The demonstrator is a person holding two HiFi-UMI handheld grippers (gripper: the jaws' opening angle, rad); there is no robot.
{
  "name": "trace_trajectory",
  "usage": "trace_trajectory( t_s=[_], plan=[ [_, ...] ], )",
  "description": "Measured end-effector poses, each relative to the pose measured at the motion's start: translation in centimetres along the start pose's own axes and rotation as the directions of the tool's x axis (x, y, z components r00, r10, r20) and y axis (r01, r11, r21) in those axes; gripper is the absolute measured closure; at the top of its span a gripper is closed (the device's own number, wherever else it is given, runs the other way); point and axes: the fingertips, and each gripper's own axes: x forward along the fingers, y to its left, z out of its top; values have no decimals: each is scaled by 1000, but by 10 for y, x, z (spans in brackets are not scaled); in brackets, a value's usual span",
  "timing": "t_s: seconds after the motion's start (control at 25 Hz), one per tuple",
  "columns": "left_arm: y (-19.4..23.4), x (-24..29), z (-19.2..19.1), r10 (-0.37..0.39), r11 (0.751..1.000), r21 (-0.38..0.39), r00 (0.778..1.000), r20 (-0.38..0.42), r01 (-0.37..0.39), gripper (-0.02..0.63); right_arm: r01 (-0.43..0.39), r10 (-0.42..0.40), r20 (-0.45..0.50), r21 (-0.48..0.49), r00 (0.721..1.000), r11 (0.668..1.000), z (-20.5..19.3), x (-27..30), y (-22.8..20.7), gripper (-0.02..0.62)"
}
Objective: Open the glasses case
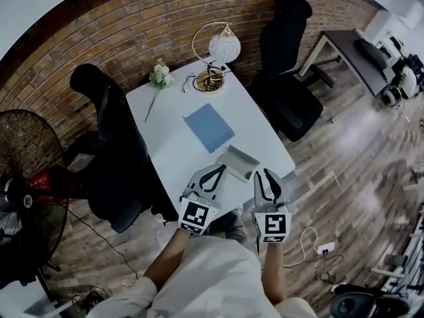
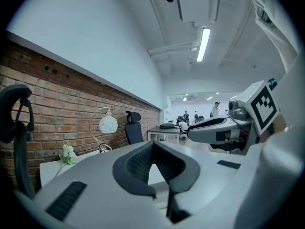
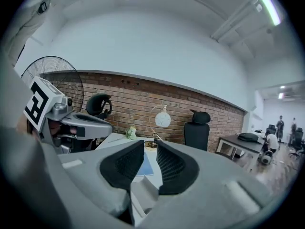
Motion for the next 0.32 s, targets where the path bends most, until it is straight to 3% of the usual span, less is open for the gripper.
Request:
trace_trajectory(
  t_s=[0.32],
  plan=[
    [-2,-2,6,2,1000,14,1000,21,-2,603,15,-15,58,6,998,1000,22,-4,1,511]
  ],
)
